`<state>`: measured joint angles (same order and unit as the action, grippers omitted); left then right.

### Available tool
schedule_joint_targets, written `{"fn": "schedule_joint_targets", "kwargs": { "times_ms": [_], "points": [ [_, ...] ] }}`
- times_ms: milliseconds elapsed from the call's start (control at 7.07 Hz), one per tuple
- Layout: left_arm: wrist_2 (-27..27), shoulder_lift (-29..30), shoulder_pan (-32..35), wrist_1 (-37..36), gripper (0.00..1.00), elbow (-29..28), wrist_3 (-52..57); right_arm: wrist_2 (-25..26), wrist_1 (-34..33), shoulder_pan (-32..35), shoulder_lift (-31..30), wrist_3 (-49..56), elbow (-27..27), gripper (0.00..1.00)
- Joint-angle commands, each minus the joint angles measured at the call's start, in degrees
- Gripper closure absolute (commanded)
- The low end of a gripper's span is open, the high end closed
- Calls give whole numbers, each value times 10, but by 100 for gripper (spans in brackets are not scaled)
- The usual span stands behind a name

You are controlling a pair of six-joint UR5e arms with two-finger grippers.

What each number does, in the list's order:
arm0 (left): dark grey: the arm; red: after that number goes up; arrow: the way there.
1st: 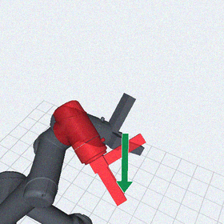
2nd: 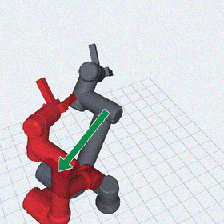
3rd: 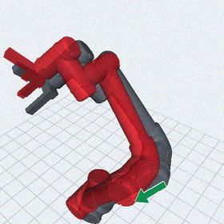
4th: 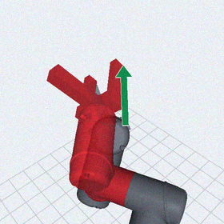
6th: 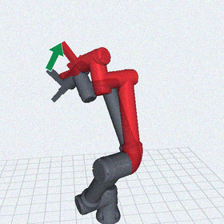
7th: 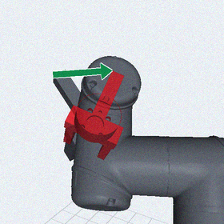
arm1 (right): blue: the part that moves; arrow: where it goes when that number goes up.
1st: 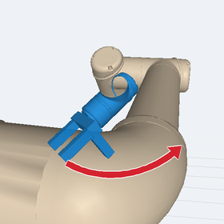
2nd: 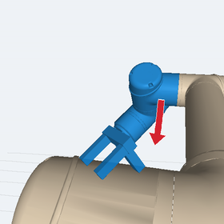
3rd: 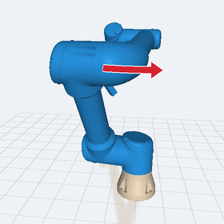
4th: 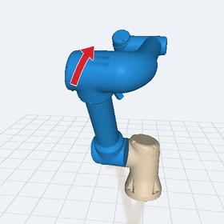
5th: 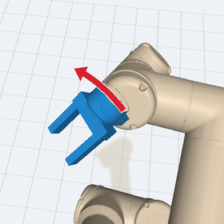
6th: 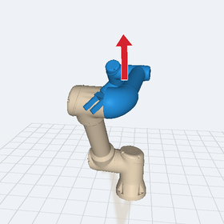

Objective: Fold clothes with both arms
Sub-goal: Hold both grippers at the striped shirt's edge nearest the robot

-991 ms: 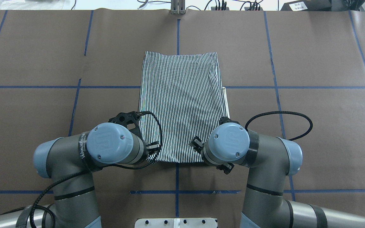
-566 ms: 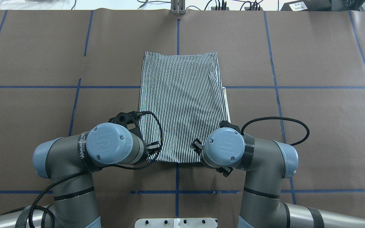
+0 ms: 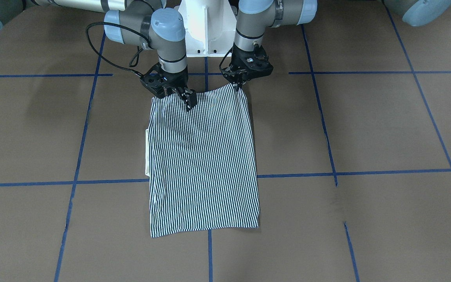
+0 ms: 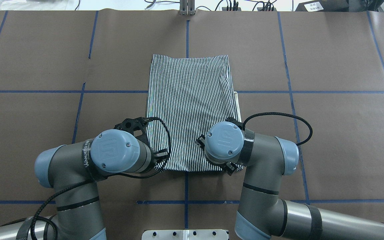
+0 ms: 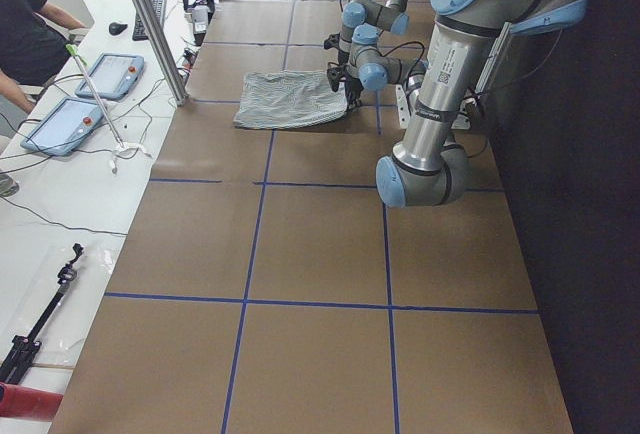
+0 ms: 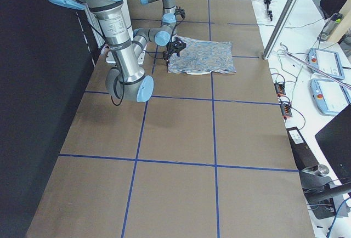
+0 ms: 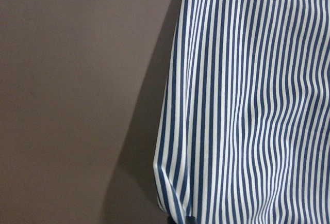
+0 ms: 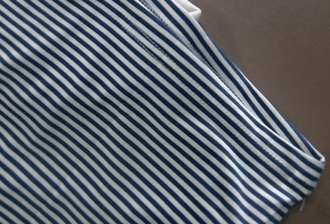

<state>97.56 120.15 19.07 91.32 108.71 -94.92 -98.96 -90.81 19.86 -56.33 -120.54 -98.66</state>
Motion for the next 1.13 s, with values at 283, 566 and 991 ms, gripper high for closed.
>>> {"fn": "schedule_joint_targets", "kwargs": {
  "times_ms": [283, 566, 991],
  "points": [
    [1, 0, 0, 0, 100, 1, -1, -2, -34, -19, 1, -1, 7, 0],
    [1, 1, -1, 0, 100, 2, -2, -2, -34, -18, 1, 0, 6, 8],
    [1, 1, -1, 0, 100, 2, -2, -3, -36, -14, 5, 1, -3, 100]
  ]
}}
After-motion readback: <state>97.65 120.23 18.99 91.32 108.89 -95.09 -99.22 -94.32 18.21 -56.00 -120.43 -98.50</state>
